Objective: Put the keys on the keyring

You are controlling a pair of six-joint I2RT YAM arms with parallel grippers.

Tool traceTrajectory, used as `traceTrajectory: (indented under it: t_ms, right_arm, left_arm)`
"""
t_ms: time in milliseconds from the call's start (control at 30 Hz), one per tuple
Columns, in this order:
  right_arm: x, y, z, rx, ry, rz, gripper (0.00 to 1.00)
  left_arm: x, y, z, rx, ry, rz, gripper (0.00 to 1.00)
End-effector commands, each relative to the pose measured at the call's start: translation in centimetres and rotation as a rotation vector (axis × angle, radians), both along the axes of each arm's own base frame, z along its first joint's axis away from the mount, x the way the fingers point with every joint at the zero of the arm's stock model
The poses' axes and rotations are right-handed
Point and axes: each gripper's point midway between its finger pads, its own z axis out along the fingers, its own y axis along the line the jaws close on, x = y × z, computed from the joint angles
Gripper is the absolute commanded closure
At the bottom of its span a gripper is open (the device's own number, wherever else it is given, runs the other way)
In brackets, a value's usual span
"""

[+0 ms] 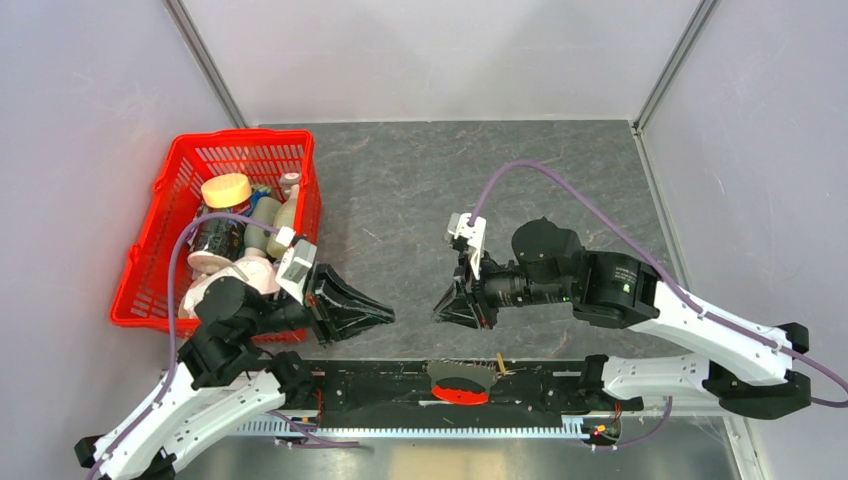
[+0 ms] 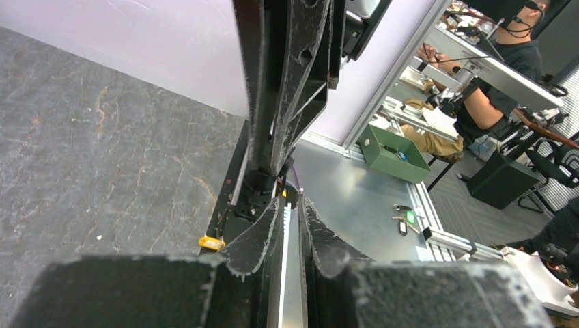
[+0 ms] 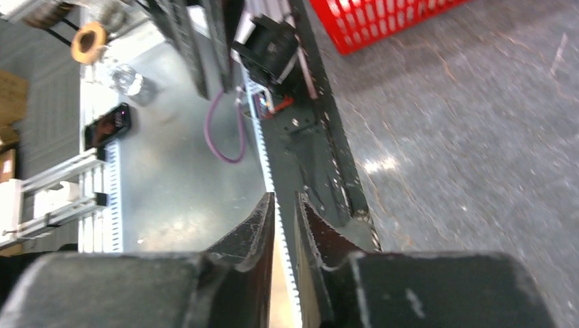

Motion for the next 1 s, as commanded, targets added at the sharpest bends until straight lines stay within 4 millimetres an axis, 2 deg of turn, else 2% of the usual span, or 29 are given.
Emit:
traceTrajectory:
  t_ms: [0,67,133,300,433,667,967]
  right_arm:
    - [1.9,-1.8,-3.8,-0.132,0.011,-0.146,0.69]
    - [2.5,-2.8,-5.8,-0.196,0.033,-0.215,0.59]
    - [2.8,-3.7,-7.8,-0.248,0.067,-0.272,0.55]
    - [4.2,-6.5,-13.2,-0.357,0.173,-0.508,0.49]
    - [4.1,-9.5,-17.1,-0.396,0.284,-0.689,0.49]
    - [2.4,-12.0,-21.4,-0.419,0.455,-0.82,0.46]
    - [0.8,-13.2,-25.9,-0.55,0.575,-0.886,0.44]
  left_arm:
    - [0.3,-0.2,-0.3,0.022,0.011,0.003,0.8]
    - [0.5,-0.4,-0.6,0.037,0.011,0.006,0.78]
    - [0.8,-0.7,-1.0,0.048,0.012,0.007,0.76]
    - [1.3,-1.2,-1.8,0.071,0.02,0.006,0.72]
    - [1.5,-1.5,-2.3,0.087,0.021,0.005,0.71]
    - [2.0,-2.4,-3.0,0.1,0.033,-0.009,0.7]
    - [2.1,-2.7,-3.5,0.097,0.059,-0.018,0.67]
